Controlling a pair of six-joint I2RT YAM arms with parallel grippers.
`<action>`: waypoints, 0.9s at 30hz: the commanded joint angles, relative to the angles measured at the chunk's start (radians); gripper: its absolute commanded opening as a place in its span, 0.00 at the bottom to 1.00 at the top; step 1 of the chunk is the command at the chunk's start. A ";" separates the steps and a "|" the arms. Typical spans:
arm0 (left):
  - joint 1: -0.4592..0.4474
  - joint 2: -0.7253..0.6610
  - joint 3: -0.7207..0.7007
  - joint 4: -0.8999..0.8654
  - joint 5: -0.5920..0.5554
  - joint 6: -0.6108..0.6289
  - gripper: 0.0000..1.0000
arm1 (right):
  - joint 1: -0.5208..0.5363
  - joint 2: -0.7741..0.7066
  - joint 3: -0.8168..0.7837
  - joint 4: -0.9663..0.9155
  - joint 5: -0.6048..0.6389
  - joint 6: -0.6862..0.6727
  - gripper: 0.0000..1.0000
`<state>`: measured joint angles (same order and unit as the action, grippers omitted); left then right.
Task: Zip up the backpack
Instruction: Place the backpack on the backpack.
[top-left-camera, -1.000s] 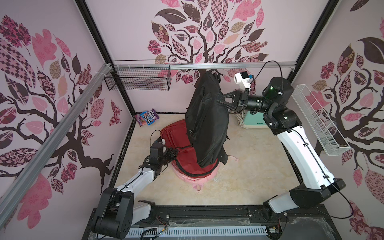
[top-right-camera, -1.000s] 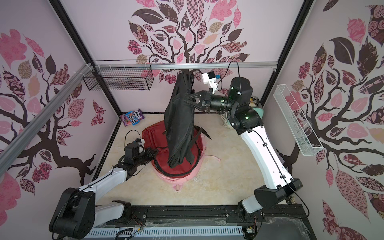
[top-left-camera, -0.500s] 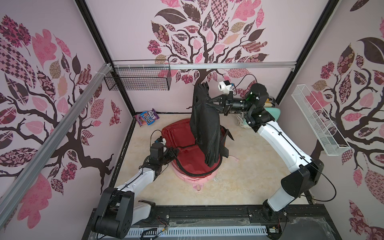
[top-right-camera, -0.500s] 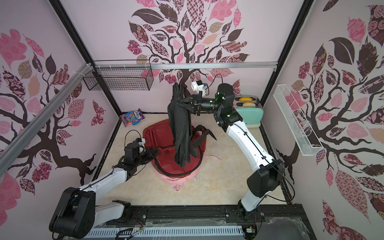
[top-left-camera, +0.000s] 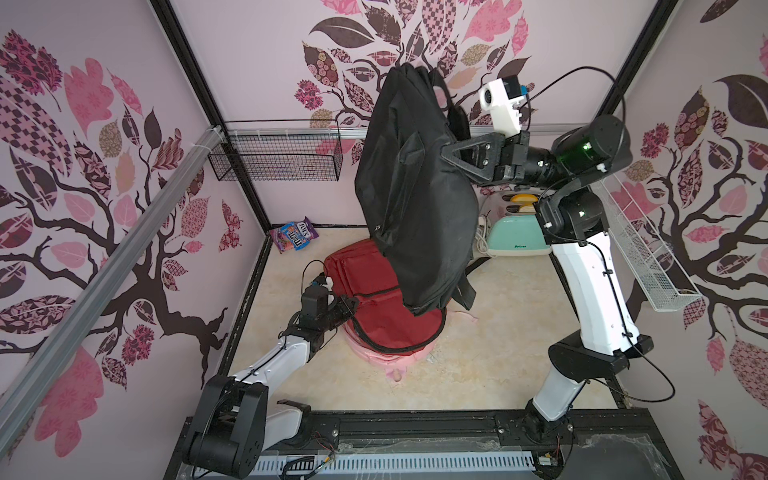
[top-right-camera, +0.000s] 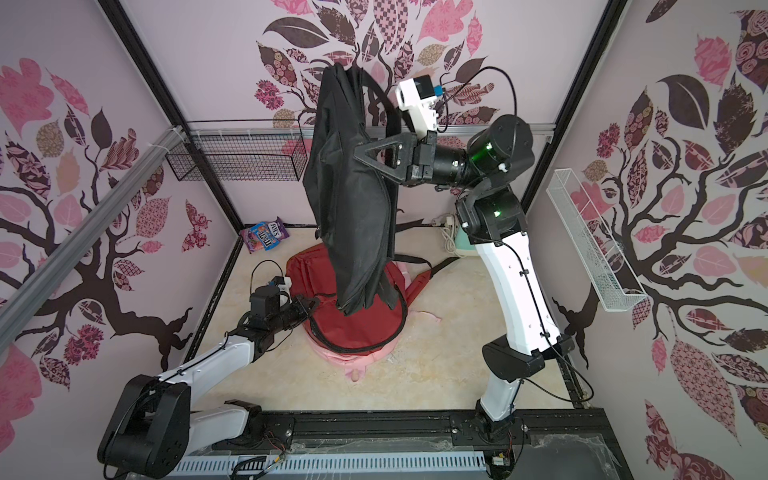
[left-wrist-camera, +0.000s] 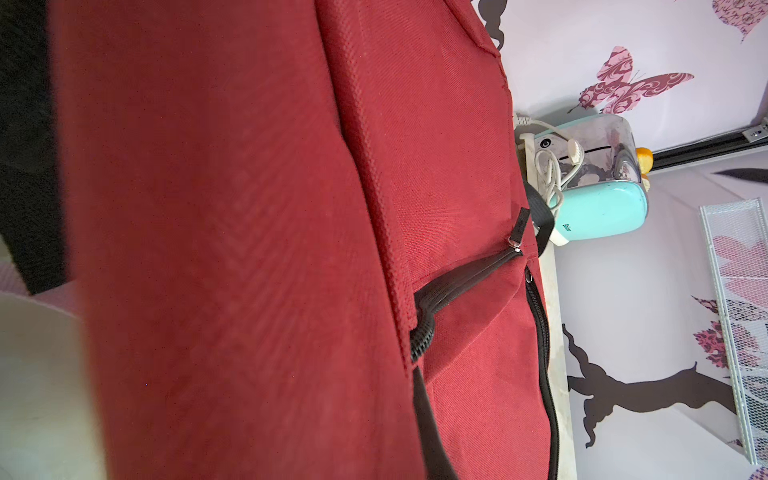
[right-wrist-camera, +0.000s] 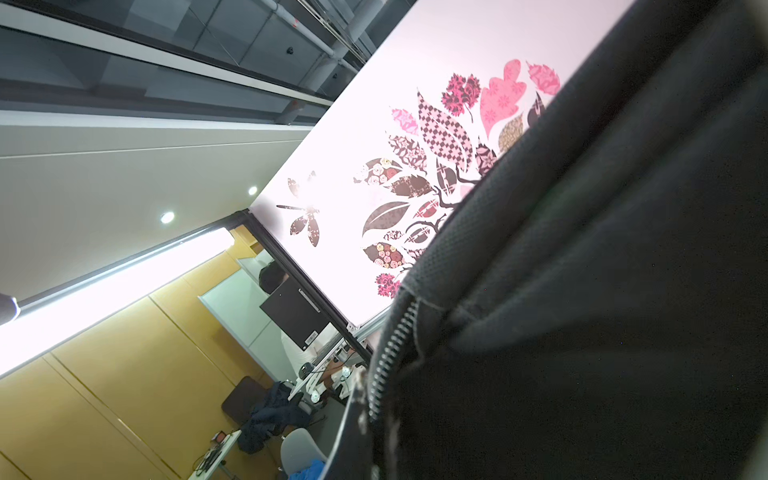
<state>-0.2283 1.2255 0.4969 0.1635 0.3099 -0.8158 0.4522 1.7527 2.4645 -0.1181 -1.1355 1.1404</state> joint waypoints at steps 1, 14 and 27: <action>-0.009 -0.018 -0.002 0.007 0.003 0.007 0.00 | 0.006 -0.033 -0.105 0.198 0.006 0.080 0.00; -0.010 -0.018 -0.007 0.031 0.021 -0.005 0.00 | -0.008 -0.013 -0.857 1.518 0.220 0.840 0.00; -0.011 -0.086 0.021 -0.049 0.035 -0.008 0.00 | -0.065 -0.165 -1.303 0.186 0.187 -0.361 0.00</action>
<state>-0.2291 1.1759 0.4908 0.0704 0.2874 -0.8383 0.3618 1.6455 1.1084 0.6712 -0.9867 1.3071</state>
